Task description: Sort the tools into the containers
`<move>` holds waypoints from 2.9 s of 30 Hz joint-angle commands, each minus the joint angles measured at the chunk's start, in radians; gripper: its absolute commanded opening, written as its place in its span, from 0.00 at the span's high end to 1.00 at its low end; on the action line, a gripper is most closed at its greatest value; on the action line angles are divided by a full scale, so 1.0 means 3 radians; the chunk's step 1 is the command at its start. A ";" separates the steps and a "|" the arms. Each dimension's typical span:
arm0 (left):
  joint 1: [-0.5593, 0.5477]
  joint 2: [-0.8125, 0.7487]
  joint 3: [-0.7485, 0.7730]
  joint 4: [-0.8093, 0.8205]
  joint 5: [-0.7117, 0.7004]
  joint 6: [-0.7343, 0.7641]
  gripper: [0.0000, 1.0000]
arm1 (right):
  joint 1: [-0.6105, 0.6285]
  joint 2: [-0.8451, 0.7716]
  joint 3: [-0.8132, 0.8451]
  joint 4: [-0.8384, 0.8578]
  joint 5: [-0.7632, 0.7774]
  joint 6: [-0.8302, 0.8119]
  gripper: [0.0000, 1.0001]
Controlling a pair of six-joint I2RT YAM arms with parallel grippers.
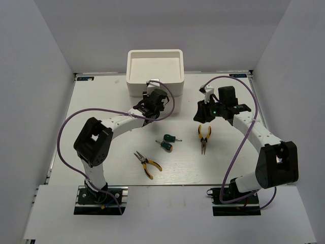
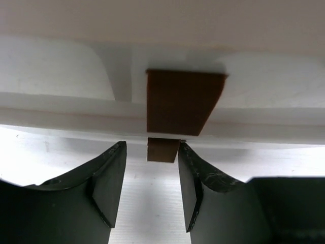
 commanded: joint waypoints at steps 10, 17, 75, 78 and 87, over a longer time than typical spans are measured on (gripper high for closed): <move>0.0023 0.0038 0.0077 0.0284 -0.0024 0.0006 0.52 | -0.0009 0.0037 0.0092 0.0052 -0.0035 -0.0039 0.61; 0.0023 0.0069 0.0077 0.0253 -0.0024 0.0006 0.78 | -0.0009 0.0037 0.0097 0.0047 -0.0030 -0.0065 0.61; -0.0350 -0.0980 -0.1043 0.0161 0.0334 -0.0163 1.00 | 0.0006 0.0037 0.0117 0.0047 -0.0091 -0.0075 0.61; -0.0381 -0.0980 -0.1073 0.0131 0.0334 -0.0163 1.00 | -0.0009 0.0037 0.0117 0.0057 -0.0096 -0.0080 0.61; -0.0381 -0.0944 -0.0889 -0.0279 0.0191 -0.0378 0.53 | -0.0004 0.0058 0.0122 0.0057 -0.0035 -0.0116 0.52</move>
